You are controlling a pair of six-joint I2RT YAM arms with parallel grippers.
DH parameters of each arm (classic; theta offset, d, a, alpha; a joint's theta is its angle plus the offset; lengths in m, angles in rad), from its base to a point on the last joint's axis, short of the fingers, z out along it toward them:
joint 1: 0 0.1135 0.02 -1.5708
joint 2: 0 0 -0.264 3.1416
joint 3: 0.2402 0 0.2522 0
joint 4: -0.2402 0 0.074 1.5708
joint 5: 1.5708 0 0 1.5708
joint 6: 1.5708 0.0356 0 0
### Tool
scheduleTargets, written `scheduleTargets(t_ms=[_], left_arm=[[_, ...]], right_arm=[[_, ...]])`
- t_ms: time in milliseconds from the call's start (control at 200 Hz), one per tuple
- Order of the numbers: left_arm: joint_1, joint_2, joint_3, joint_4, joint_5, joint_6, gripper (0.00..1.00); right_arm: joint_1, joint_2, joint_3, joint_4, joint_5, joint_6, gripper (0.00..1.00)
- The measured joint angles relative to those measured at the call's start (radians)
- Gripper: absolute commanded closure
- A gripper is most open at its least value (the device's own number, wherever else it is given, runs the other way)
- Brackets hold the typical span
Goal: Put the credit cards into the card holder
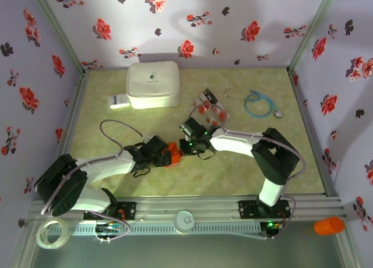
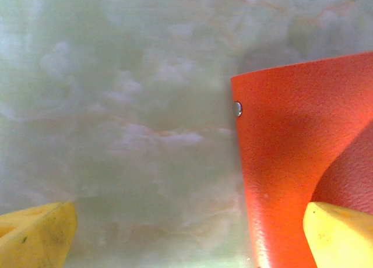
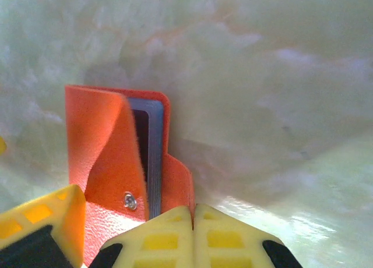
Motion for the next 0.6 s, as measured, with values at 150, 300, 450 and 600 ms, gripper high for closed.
scheduleTargets(t_ms=[150, 300, 450, 600], left_arm=[[-0.018, 0.061, 0.044, 0.018, 0.0, 0.0, 0.0], [-0.021, 0.081, 0.064, 0.019, -0.001, 0.001, 0.0], [-0.02, 0.081, 0.096, -0.002, -0.013, 0.006, 0.0], [-0.001, 0.081, 0.126, -0.013, -0.02, 0.029, 0.0]], right_arm=[[-0.038, -0.011, 0.0, -0.027, 0.0, -0.039, 1.0], [-0.043, -0.011, -0.004, -0.037, 0.0, -0.056, 1.0], [-0.043, -0.011, -0.021, -0.037, 0.0, -0.06, 1.0], [-0.043, -0.011, -0.033, -0.037, 0.0, -0.06, 1.0]])
